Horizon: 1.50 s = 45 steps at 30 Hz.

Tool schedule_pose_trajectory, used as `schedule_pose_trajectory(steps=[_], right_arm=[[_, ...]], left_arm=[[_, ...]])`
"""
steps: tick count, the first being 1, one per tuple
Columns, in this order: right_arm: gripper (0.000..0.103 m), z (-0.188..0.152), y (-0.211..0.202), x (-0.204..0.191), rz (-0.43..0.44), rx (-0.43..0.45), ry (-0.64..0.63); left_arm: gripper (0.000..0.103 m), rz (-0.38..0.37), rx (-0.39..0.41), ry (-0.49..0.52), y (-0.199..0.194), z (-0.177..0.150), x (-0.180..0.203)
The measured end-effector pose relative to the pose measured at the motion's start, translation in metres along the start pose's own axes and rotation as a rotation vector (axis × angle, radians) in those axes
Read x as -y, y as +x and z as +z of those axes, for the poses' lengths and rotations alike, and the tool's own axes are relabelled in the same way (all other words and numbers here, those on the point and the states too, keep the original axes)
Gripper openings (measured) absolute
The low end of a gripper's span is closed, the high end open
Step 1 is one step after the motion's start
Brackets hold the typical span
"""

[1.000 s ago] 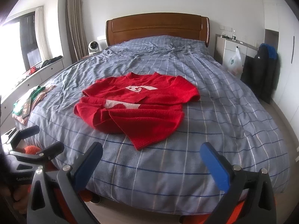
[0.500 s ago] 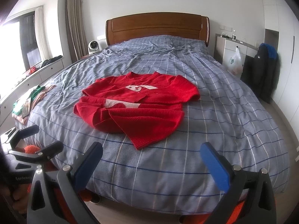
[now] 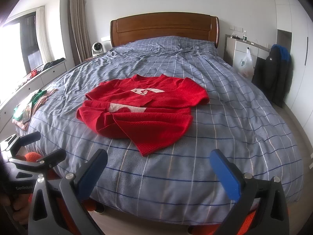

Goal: Fold small clothes

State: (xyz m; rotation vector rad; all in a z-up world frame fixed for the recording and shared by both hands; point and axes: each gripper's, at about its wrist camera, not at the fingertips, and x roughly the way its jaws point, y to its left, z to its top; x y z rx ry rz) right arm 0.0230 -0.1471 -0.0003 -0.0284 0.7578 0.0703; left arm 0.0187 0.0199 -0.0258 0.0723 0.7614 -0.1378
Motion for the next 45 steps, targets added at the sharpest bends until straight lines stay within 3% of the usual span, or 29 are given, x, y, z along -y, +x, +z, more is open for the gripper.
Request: schedule_pose_trajectory(steps=[9,15,18,21,23,26,30,32,33,35,37,38,41,45], right_arm=[[0.103,0.0,0.0,0.0,-0.001,0.001,0.001],[0.103,-0.002,0.002,0.008,-0.002,0.015,0.03],[0.103,-0.007,0.009,0.02,0.049,0.036,0.061],[0.103,-0.017,0.044,0.032,0.166,-0.038,0.106],[0.103,-0.025,0.079,0.043,0.305,-0.122,0.211],[0.1,-0.025,0.106,0.047,0.499,-0.1,0.309],[0.067,-0.027,0.153,0.047,0.525,-0.15,0.397],[0.04,-0.035,0.167,0.044,0.516,-0.181,0.429],[0.001,-0.038,0.167,0.045,0.514,-0.181,0.428],[0.003,-0.043,0.153,0.053,0.576,-0.181,0.471],[0.003,-0.043,0.127,0.058,0.6,-0.184,0.409],[0.003,-0.043,0.113,0.061,0.593,-0.188,0.365],[0.003,-0.052,0.074,0.081,0.462,-0.221,0.26],[0.007,-0.07,0.069,0.098,0.182,-0.312,0.134]], left_arm=[[0.103,0.004,-0.001,0.0,0.001,0.0,-0.003],[0.103,0.054,-0.008,-0.086,0.01,-0.002,-0.041],[0.103,0.084,-0.042,-0.131,0.028,-0.002,-0.062],[0.103,0.043,-0.104,-0.193,0.047,-0.002,-0.077],[0.103,0.022,-0.108,-0.223,0.049,-0.002,-0.082],[0.103,0.022,-0.104,-0.22,0.048,-0.002,-0.078],[0.103,0.025,-0.096,-0.194,0.044,-0.004,-0.073],[0.103,0.04,-0.098,-0.189,0.045,-0.005,-0.075],[0.103,0.05,-0.102,-0.192,0.045,-0.006,-0.078],[0.103,0.062,-0.104,-0.207,0.044,-0.006,-0.087],[0.103,0.072,-0.097,-0.217,0.042,-0.008,-0.094],[0.103,0.08,-0.091,-0.22,0.041,-0.009,-0.097],[0.103,0.085,-0.092,-0.229,0.047,-0.01,-0.101],[0.103,0.061,-0.132,-0.228,0.061,-0.009,-0.098]])
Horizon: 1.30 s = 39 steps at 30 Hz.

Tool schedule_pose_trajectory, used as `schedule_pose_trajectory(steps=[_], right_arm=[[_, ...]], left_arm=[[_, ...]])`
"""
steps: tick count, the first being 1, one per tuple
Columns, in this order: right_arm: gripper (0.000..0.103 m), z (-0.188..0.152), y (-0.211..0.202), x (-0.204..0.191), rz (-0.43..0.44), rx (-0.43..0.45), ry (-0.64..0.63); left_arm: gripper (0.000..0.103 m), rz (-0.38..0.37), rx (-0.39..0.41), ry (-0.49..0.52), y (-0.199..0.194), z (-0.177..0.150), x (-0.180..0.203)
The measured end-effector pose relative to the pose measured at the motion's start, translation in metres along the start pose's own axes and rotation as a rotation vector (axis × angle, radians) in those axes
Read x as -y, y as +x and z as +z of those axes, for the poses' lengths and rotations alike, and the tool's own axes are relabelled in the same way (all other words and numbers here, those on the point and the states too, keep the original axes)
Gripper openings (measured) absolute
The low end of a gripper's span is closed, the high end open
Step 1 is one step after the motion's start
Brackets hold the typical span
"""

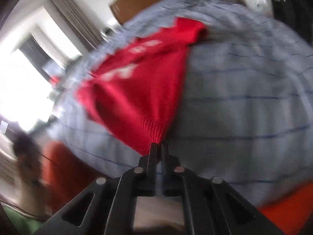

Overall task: Fold small clothes
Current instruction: 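Grasp the red sweater hem with both grippers and pull it straight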

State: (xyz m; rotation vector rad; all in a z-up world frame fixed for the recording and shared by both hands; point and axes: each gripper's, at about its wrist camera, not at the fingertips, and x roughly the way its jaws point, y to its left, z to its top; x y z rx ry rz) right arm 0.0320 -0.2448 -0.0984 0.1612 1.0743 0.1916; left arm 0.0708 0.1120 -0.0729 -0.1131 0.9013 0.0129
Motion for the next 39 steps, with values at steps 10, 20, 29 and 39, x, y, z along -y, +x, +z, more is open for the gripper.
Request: schedule_pose_trajectory(steps=[10,20,29,39], right_arm=[[0.05,0.045,-0.008,-0.116,0.345,0.059,-0.247],[0.05,0.035,0.003,-0.09,0.246,0.121,-0.181],[0.05,0.017,0.02,0.015,0.22,0.035,0.044],[0.004,0.015,-0.014,0.0,0.306,-0.005,-0.061]], left_arm=[[0.103,-0.046,-0.013,-0.046,-0.007,-0.005,-0.022],[0.098,-0.221,-0.136,0.014,0.047,-0.005,0.003],[0.003,-0.32,-0.197,-0.012,0.068,-0.013,0.011],[0.002,-0.257,-0.19,0.094,0.009,-0.028,-0.021]])
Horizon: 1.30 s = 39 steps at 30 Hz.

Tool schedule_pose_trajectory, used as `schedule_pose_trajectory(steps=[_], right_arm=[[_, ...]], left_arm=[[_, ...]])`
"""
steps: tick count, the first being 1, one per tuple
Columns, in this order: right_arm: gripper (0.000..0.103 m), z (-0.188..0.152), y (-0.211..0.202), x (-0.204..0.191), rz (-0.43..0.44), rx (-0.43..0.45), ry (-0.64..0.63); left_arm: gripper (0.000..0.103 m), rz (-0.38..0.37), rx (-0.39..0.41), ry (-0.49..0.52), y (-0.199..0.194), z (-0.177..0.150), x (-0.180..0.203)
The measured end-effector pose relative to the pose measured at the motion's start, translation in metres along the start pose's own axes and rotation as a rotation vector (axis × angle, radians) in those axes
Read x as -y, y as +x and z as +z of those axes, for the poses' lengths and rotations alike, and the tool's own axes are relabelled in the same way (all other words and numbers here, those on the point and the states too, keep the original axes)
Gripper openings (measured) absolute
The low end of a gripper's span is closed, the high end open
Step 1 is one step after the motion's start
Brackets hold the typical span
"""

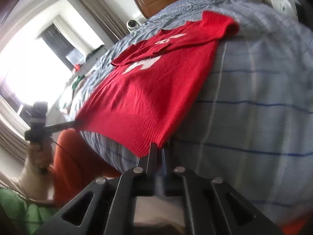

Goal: Fold small clothes

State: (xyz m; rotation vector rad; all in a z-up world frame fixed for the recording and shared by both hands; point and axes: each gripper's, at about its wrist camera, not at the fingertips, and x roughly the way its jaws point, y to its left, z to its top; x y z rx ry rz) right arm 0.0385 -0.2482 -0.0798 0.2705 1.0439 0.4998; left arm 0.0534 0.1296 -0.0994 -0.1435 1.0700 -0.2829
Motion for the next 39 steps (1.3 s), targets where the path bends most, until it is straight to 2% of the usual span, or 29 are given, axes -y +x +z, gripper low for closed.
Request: schedule_pose_trajectory(steps=[2,4,7,10,17,20,22,23,24,25,27,29,31,32,33,35,36,39], right_arm=[[0.003,-0.003,-0.009,-0.002,-0.048,-0.021,0.01],[0.003,-0.009,-0.01,0.001,-0.1,-0.045,0.003],[0.003,-0.015,0.008,0.008,-0.186,-0.086,0.006],[0.003,-0.019,0.021,0.019,-0.238,-0.102,0.022],[0.002,-0.02,0.041,0.028,-0.256,-0.107,0.048],[0.002,-0.02,0.042,0.027,-0.266,-0.1,0.045],[0.005,-0.02,0.038,0.022,-0.267,-0.089,0.037],[0.009,-0.02,0.035,0.019,-0.253,-0.097,0.036],[0.021,-0.021,0.031,0.017,-0.243,-0.119,0.035],[0.035,-0.02,0.026,0.014,-0.243,-0.142,0.025],[0.042,-0.015,0.007,0.009,-0.288,-0.139,-0.029],[0.042,0.004,-0.021,0.002,-0.396,-0.087,-0.123],[0.044,0.04,-0.045,-0.009,-0.5,0.004,-0.239],[0.046,0.054,-0.048,-0.014,-0.517,0.029,-0.277],[0.05,0.071,-0.047,-0.021,-0.525,0.059,-0.331],[0.055,0.104,-0.027,-0.036,-0.502,0.086,-0.44],[0.056,0.119,-0.009,-0.042,-0.465,0.072,-0.478],[0.056,0.151,0.061,-0.051,-0.354,0.009,-0.559]], left_arm=[[0.002,0.018,-0.021,0.024,0.01,-0.004,0.007],[0.002,0.086,-0.051,0.06,0.029,-0.007,0.015],[0.002,0.151,-0.083,0.07,0.051,-0.007,0.016],[0.002,0.163,-0.094,0.067,0.06,-0.006,0.011],[0.002,0.2,-0.084,0.059,0.085,-0.007,0.008],[0.007,0.224,-0.065,0.062,0.085,-0.009,0.013],[0.013,0.222,-0.057,0.072,0.078,-0.011,0.014],[0.028,0.229,-0.057,0.082,0.069,-0.015,0.015],[0.044,0.24,-0.057,0.089,0.061,-0.017,0.011],[0.048,0.258,-0.052,0.096,0.052,-0.018,0.01],[0.048,0.291,-0.021,0.115,0.029,-0.016,0.005],[0.051,0.31,0.053,0.115,0.002,-0.002,-0.003],[0.061,0.302,0.145,0.106,-0.017,0.017,-0.002],[0.07,0.286,0.197,0.107,-0.024,0.028,-0.001],[0.075,0.275,0.245,0.107,-0.026,0.037,0.003],[0.076,0.245,0.343,0.099,-0.02,0.048,0.015],[0.076,0.226,0.375,0.086,-0.01,0.054,0.019],[0.076,0.166,0.406,0.044,0.021,0.058,0.032]])
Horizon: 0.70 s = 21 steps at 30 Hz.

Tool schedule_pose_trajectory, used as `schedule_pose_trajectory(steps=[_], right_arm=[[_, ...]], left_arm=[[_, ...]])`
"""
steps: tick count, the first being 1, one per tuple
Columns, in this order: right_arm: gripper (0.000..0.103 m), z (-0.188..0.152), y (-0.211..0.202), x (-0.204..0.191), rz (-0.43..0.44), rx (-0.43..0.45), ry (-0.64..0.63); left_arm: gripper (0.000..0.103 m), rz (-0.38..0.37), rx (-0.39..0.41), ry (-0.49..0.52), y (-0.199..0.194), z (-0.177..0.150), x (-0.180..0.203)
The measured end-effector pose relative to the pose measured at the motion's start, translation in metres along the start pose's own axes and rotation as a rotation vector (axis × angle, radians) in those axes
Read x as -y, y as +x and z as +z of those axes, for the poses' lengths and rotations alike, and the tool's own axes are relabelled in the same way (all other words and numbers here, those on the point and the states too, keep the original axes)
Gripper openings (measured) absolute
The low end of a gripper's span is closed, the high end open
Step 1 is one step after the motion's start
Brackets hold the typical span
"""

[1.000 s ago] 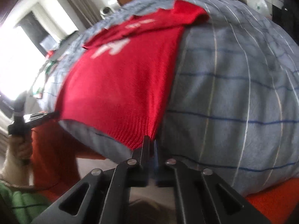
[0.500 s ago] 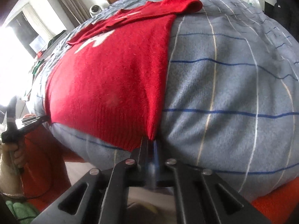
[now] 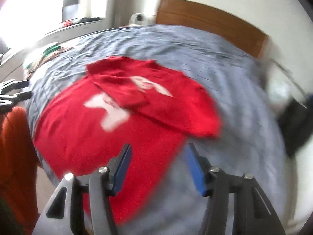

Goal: Fold small clothes

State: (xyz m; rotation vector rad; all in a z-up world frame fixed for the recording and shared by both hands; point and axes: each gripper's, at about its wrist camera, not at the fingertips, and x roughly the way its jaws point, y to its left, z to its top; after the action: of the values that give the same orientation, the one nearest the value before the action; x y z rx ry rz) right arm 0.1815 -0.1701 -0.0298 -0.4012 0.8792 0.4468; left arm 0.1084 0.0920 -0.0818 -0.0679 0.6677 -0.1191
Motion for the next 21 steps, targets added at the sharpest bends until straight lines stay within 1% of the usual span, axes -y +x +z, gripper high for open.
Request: schedule_pose_trajectory(steps=[1,2,3,4,6,7,8,9,10,11,12,14,15,17,19,21], right_arm=[[0.055,0.012,0.03,-0.009,0.024,-0.023,-0.042],[0.055,0.02,0.051,-0.014,0.042,-0.04,-0.063],[0.055,0.022,0.064,-0.019,0.054,-0.055,-0.072],[0.054,0.029,0.089,-0.023,0.053,-0.077,-0.085],[0.054,0.031,0.111,-0.026,0.062,-0.073,-0.086],[0.053,0.032,0.12,-0.023,0.084,-0.061,-0.073],[0.046,0.034,0.123,-0.017,0.104,-0.041,-0.043],[0.015,0.036,0.123,-0.007,0.104,-0.03,0.002],[0.007,0.033,0.117,0.005,0.097,-0.016,0.051],[0.007,0.031,0.106,0.024,0.093,0.022,0.122],[0.007,0.027,0.096,0.038,0.08,0.044,0.162],[0.007,0.01,0.063,0.083,0.013,0.105,0.289],[0.007,-0.007,0.037,0.116,-0.036,0.15,0.39],[0.007,-0.035,0.0,0.161,-0.11,0.205,0.532],[0.007,-0.08,-0.043,0.207,-0.22,0.253,0.681],[0.007,-0.122,-0.067,0.241,-0.283,0.252,0.809]], left_arm=[[0.076,-0.014,-0.004,-0.018,0.011,-0.006,0.001],[0.076,-0.022,-0.005,-0.03,0.02,-0.013,0.0],[0.076,-0.023,-0.008,-0.035,0.027,-0.021,-0.002],[0.076,-0.017,-0.022,-0.032,0.034,-0.026,-0.001],[0.075,0.011,-0.078,-0.019,0.04,-0.033,0.003],[0.075,0.021,-0.079,-0.013,0.041,-0.033,0.004],[0.075,0.031,-0.063,-0.007,0.039,-0.032,0.003],[0.076,0.036,-0.05,-0.004,0.036,-0.031,0.003],[0.076,0.038,-0.044,-0.007,0.034,-0.03,0.001],[0.076,0.036,-0.047,-0.017,0.031,-0.03,-0.001],[0.075,0.03,-0.055,-0.03,0.032,-0.031,-0.003],[0.075,0.013,-0.067,-0.057,0.031,-0.032,-0.008],[0.075,0.009,-0.067,-0.066,0.03,-0.032,-0.009],[0.075,0.013,-0.062,-0.076,0.03,-0.032,-0.01],[0.075,0.014,-0.066,-0.082,0.03,-0.033,-0.01],[0.075,0.011,-0.077,-0.085,0.033,-0.034,-0.009]])
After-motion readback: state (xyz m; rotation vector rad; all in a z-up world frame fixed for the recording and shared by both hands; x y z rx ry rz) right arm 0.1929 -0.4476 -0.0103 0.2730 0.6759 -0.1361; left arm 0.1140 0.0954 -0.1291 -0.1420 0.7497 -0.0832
